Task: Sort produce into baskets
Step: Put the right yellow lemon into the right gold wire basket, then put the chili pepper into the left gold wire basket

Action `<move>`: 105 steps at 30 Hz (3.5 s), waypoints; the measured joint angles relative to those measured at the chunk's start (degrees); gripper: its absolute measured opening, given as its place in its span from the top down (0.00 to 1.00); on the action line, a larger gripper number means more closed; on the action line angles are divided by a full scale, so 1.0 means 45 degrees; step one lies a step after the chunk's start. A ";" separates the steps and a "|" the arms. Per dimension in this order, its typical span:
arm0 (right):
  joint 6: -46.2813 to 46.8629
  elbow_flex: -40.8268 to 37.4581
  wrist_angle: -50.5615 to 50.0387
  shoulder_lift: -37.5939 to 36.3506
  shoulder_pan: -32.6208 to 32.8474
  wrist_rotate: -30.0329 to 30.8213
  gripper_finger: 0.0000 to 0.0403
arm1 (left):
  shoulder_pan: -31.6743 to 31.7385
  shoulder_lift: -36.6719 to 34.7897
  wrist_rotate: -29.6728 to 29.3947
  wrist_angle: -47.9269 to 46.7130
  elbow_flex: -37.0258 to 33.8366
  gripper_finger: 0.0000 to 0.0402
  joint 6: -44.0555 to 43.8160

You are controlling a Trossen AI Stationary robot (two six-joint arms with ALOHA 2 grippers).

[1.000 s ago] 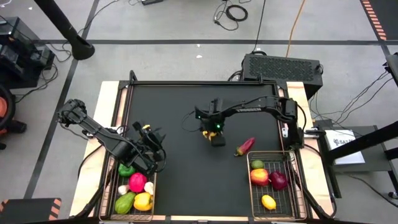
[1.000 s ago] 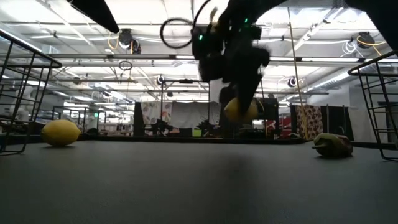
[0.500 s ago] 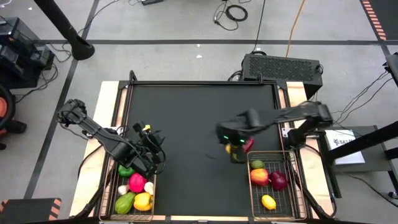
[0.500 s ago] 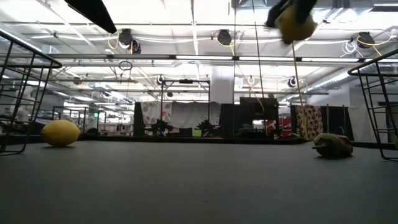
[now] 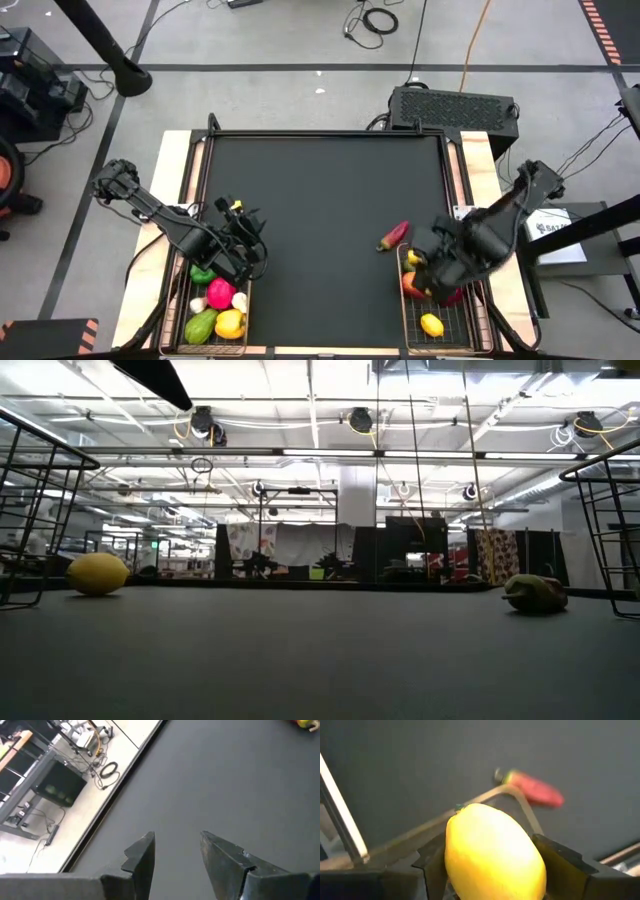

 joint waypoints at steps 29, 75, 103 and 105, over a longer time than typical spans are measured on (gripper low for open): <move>0.2527 -0.4822 0.5213 0.0836 0.3495 -0.2253 0.14 | 0.0970 0.0080 -0.1148 0.3091 0.0000 0.59 0.1323; -0.3786 0.0108 -0.0504 0.0041 0.1086 1.0379 0.12 | 0.5294 0.9751 0.8761 1.8781 0.2524 0.39 0.8983; -0.3791 0.0098 -0.0540 0.0046 0.1090 1.0580 0.12 | 0.5807 1.2950 1.0953 2.0043 0.4507 0.55 0.9016; -0.3791 0.0098 -0.0545 0.0046 0.1086 1.0581 0.12 | 0.5811 1.2954 1.0947 2.0019 0.4507 0.58 0.9017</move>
